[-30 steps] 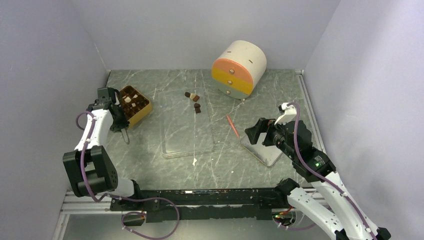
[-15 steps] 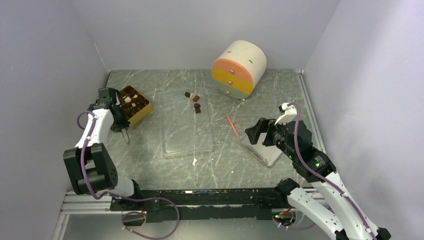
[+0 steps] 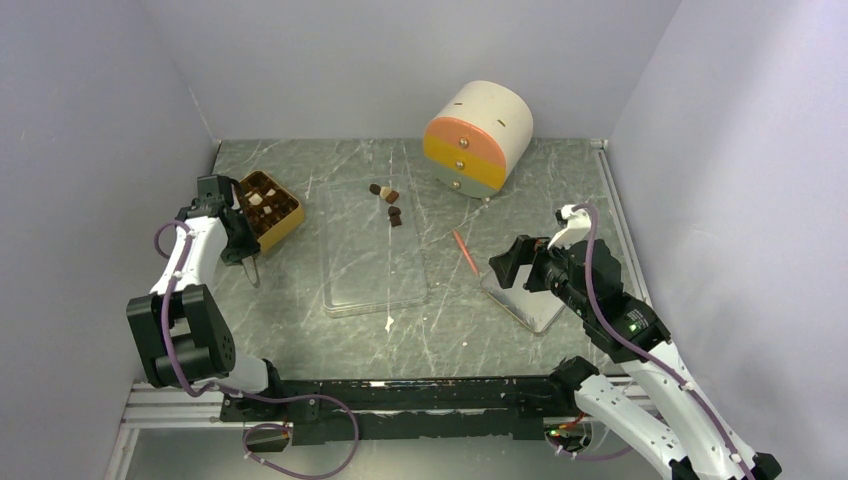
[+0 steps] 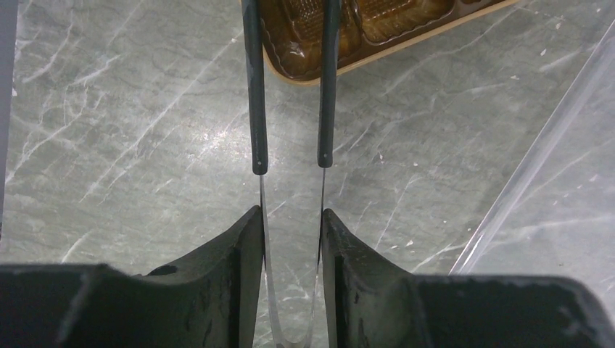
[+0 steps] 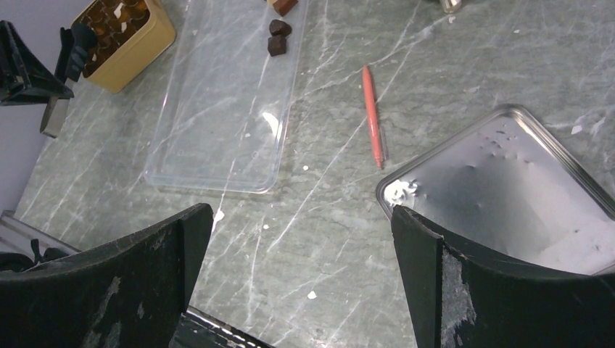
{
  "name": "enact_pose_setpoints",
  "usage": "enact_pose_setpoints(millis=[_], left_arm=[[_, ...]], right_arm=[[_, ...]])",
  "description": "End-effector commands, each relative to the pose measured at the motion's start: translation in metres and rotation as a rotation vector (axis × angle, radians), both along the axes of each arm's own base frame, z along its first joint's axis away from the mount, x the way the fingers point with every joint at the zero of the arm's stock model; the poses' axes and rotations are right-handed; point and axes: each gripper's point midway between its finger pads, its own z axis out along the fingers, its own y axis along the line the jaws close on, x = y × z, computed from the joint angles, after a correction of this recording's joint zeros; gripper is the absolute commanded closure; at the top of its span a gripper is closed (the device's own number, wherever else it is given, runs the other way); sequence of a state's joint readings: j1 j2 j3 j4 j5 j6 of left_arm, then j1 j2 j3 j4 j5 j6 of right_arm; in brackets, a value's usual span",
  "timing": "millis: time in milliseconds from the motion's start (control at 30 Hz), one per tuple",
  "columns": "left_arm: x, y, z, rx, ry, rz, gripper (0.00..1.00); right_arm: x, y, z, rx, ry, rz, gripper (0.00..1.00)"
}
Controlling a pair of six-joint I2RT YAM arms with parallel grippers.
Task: Pack the chocolate
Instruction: Place the fake chocolate in the packing box.
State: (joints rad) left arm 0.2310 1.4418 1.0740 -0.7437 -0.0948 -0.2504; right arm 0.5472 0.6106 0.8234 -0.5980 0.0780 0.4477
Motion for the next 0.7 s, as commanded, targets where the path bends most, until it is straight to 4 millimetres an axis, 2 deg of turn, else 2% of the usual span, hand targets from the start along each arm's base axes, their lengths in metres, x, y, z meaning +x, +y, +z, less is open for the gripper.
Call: enact_pose_setpoints(millis=[0, 133, 300, 400, 600, 633, 667], left_arm=[[0.019, 0.007, 0.029, 0.022, -0.099, 0.015, 0.63], [0.025, 0.005, 0.045, 0.02, -0.139, 0.001, 0.64], [0.037, -0.006, 0.07, -0.01, -0.214, -0.069, 0.67], [0.045, -0.019, 0.083, -0.026, -0.252, -0.119, 0.68], [0.062, -0.071, 0.103, -0.013, -0.3, -0.281, 0.68], [0.062, -0.082, 0.102, -0.02, -0.293, -0.309, 0.68], [0.062, -0.102, 0.101, -0.031, -0.288, -0.359, 0.68]], right_arm=[[0.003, 0.001, 0.015, 0.01, -0.042, -0.001, 0.0], [0.004, 0.001, 0.016, 0.007, -0.042, 0.001, 0.0], [0.004, 0.002, 0.016, 0.01, -0.039, 0.0, 0.0], [0.004, 0.002, 0.016, 0.016, -0.037, -0.005, 0.0], [0.004, 0.004, 0.013, 0.026, -0.018, -0.003, 0.0], [0.004, 0.005, 0.013, 0.029, -0.017, -0.004, 0.0], [0.005, 0.005, 0.013, 0.029, -0.015, -0.005, 0.0]])
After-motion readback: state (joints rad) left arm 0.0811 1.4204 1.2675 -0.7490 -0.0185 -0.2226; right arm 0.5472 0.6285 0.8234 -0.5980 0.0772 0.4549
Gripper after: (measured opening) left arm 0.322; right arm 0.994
